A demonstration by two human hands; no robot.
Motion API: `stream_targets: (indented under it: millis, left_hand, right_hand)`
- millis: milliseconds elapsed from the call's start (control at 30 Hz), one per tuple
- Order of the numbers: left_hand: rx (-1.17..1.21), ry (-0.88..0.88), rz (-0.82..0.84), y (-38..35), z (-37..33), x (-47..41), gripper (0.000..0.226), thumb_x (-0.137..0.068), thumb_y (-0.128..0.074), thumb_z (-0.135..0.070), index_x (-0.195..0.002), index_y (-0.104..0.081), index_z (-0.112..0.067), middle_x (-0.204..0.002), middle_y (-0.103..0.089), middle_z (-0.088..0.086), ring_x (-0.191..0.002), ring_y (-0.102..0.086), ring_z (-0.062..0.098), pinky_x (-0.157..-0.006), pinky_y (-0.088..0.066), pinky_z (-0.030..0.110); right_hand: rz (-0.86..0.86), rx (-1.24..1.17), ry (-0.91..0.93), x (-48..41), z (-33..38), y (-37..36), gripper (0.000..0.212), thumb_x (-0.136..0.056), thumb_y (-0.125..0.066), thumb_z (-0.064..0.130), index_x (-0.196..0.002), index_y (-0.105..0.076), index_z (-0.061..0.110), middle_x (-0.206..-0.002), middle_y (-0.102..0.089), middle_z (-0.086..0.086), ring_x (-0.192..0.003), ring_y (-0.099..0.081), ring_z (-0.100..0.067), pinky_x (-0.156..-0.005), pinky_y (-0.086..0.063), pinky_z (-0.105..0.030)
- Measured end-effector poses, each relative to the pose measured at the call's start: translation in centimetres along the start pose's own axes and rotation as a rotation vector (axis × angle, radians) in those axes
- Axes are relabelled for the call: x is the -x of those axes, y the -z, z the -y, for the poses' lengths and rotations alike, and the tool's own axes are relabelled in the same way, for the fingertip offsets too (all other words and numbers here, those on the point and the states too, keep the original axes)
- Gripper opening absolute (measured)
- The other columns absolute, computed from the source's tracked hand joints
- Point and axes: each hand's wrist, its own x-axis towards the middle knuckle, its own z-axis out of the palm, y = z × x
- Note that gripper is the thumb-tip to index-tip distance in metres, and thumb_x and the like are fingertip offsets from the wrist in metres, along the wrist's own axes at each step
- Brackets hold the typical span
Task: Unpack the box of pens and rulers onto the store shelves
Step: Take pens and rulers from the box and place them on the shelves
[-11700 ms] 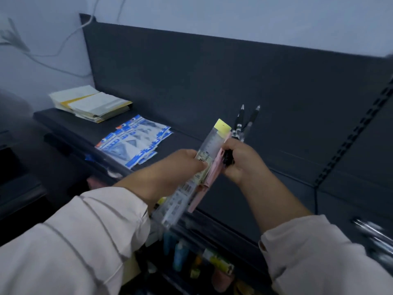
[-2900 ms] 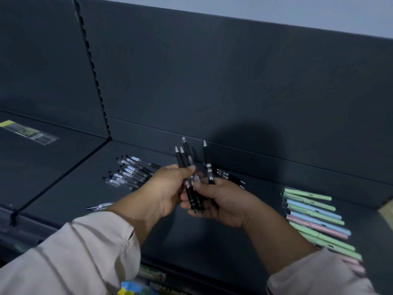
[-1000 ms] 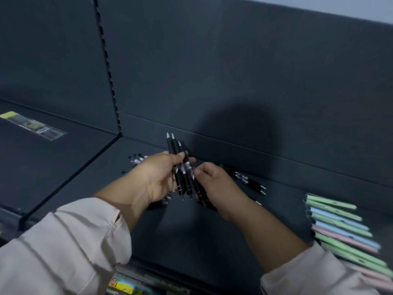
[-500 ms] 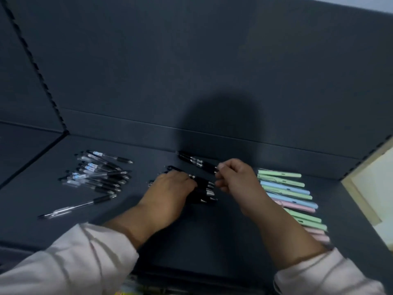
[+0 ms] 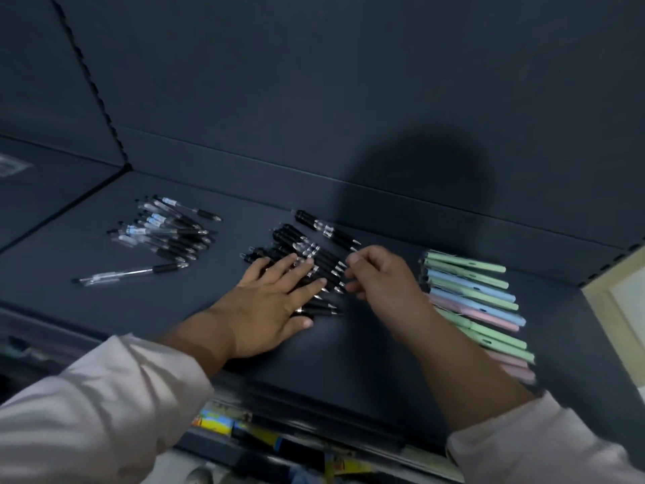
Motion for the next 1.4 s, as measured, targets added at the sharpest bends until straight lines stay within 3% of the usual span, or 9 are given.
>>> stream_targets:
  millis: [233, 400, 500, 600, 733, 833, 900, 967, 1400]
  left_hand:
    - [0.054, 0.216, -0.145, 0.9, 0.9, 2.4, 0.083, -0.087, -0.019, -0.071, -0.151, 0.009, -0.025, -0.160, 0.010, -0.001, -0.146, 0.010, 0.018, -0.116, 0.002, 0.037]
    - [0.024, 0.313, -0.221, 2.0, 3.0, 6.6, 0.072, -0.094, -0.026, -0.059, -0.152, -0.001, -0.025, -0.160, 0.001, 0.001, -0.147, 0.005, 0.020, -0.116, -0.002, 0.039]
    - [0.022, 0.378, -0.275, 2.2, 5.7, 10.7, 0.080, -0.084, -0.016, -0.063, -0.149, -0.026, -0.019, -0.156, -0.023, 0.008, -0.145, -0.018, 0.027, -0.113, -0.018, 0.044]
    - [-0.011, 0.454, -0.289, 1.8, 9.6, 16.2, 0.074, -0.083, -0.029, -0.059, -0.138, -0.048, -0.013, -0.144, -0.045, 0.013, -0.134, -0.039, 0.034, -0.103, -0.035, 0.048]
    - [-0.031, 0.580, -0.301, 0.8, 15.2, 24.9, 0.070, -0.091, -0.036, -0.056, -0.149, -0.025, -0.018, -0.157, -0.021, 0.008, -0.145, -0.017, 0.029, -0.112, -0.021, 0.046]
    - [-0.051, 0.680, -0.332, -0.1, 19.3, 32.0, 0.070, -0.088, -0.043, -0.056, -0.146, -0.035, -0.016, -0.153, -0.031, 0.011, -0.142, -0.026, 0.032, -0.110, -0.026, 0.046]
    - [-0.030, 0.752, -0.275, -1.0, 21.9, 36.9, 0.071, -0.091, -0.043, -0.055, -0.150, -0.023, -0.021, -0.158, -0.018, 0.007, -0.145, -0.015, 0.027, -0.113, -0.017, 0.043]
    - [-0.023, 0.825, -0.244, -1.9, 24.1, 41.6, 0.072, -0.093, -0.039, -0.056, -0.152, -0.012, -0.023, -0.160, -0.007, 0.004, -0.147, -0.006, 0.024, -0.115, -0.011, 0.039]
    - [0.093, 1.277, -0.099, -7.2, 33.4, 60.7, 0.071, -0.094, -0.035, -0.057, -0.151, -0.008, -0.026, -0.160, -0.006, 0.004, -0.146, -0.005, 0.023, -0.115, -0.012, 0.040]
  right_hand:
    - [0.033, 0.261, 0.164, 0.8, 0.6, -1.3, 0.013, -0.094, -0.053, 0.022, -0.083, -0.060, 0.023, -0.075, -0.061, 0.006, -0.073, -0.058, -0.011, -0.069, -0.044, -0.025]
    - [0.084, 0.772, 0.399, 2.0, 2.6, -5.0, 0.028, -0.094, -0.052, 0.026, -0.121, -0.058, 0.019, -0.125, -0.053, 0.000, -0.116, -0.046, -0.019, -0.097, -0.040, -0.033]
    - [0.104, 0.901, 0.505, 2.9, 4.6, -8.9, 0.041, -0.094, -0.053, 0.029, -0.134, -0.051, 0.018, -0.141, -0.044, -0.003, -0.129, -0.037, -0.024, -0.109, -0.031, -0.039]
    - [0.118, 0.975, 0.574, 4.2, 7.2, -14.6, 0.048, -0.095, -0.051, 0.035, -0.139, -0.045, 0.017, -0.148, -0.037, -0.006, -0.137, -0.030, -0.026, -0.113, -0.025, -0.041]
    - [0.212, 1.014, 0.676, 6.7, 11.0, -24.3, 0.054, -0.096, -0.046, 0.042, -0.144, -0.037, 0.019, -0.153, -0.031, -0.004, -0.141, -0.025, -0.025, -0.114, -0.022, -0.042]
    - [0.255, 0.945, 0.750, 9.3, 13.1, -32.0, 0.058, -0.089, -0.047, 0.043, -0.139, -0.047, 0.013, -0.147, -0.041, -0.012, -0.138, -0.034, -0.033, -0.112, -0.027, -0.049]
    - [0.272, 0.895, 0.810, 11.0, 14.3, -37.1, 0.061, -0.085, -0.048, 0.044, -0.136, -0.051, 0.011, -0.144, -0.045, -0.014, -0.136, -0.037, -0.035, -0.111, -0.027, -0.049]
    - [0.366, 0.918, 0.803, 13.0, 15.7, -41.8, 0.060, -0.092, -0.046, 0.046, -0.144, -0.038, 0.018, -0.153, -0.031, -0.007, -0.143, -0.023, -0.027, -0.116, -0.016, -0.042]
    - [0.831, 0.919, 0.955, 17.6, 20.5, -64.4, 0.062, -0.097, -0.041, 0.048, -0.151, -0.021, 0.022, -0.159, -0.014, 0.000, -0.147, -0.006, -0.020, -0.119, -0.008, -0.039]
